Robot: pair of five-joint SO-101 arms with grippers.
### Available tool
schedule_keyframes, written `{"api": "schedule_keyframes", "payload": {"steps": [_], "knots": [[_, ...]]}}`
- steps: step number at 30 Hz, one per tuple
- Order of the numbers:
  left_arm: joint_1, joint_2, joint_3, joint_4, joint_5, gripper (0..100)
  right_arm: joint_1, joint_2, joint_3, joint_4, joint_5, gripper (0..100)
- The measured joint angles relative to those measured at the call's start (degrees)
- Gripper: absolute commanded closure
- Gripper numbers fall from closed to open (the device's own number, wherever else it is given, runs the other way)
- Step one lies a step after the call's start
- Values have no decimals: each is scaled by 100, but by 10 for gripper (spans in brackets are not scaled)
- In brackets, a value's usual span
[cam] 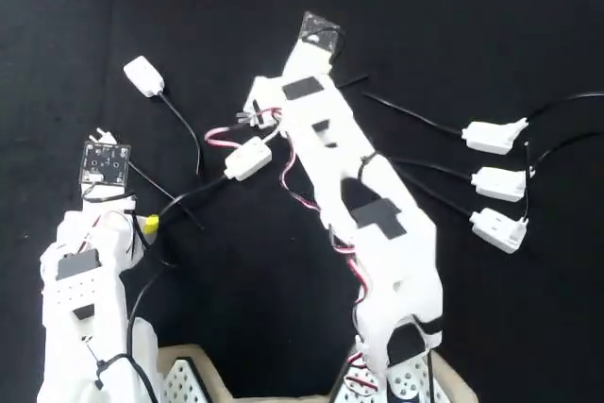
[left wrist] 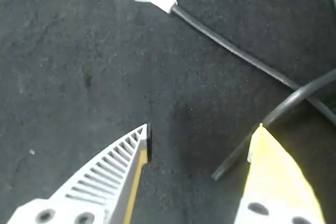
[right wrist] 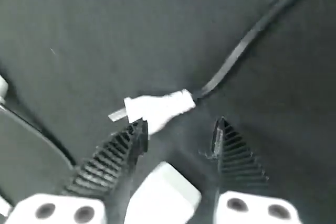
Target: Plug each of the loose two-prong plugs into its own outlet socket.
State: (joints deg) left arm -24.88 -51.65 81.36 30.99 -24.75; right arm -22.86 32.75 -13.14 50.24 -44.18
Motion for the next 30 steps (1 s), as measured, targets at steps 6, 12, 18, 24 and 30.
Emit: {"api": "schedule_keyframes", "payload": {"steps": [6, 12, 18, 24, 30], "knots": [[0, -18, 0, -9, 0, 700, 0, 536, -730, -141, -668, 796], [0, -18, 0, -9, 0, 700, 0, 1073, -1284, 193, -1169, 796], [0, -18, 0, -9, 0, 700, -9, 1433, -1916, 800, -1371, 800], [0, -18, 0, -9, 0, 700, -53, 2084, -2593, 976, -1424, 802], [0, -18, 0, -9, 0, 700, -53, 2426, -3367, 1758, -1521, 967]]}}
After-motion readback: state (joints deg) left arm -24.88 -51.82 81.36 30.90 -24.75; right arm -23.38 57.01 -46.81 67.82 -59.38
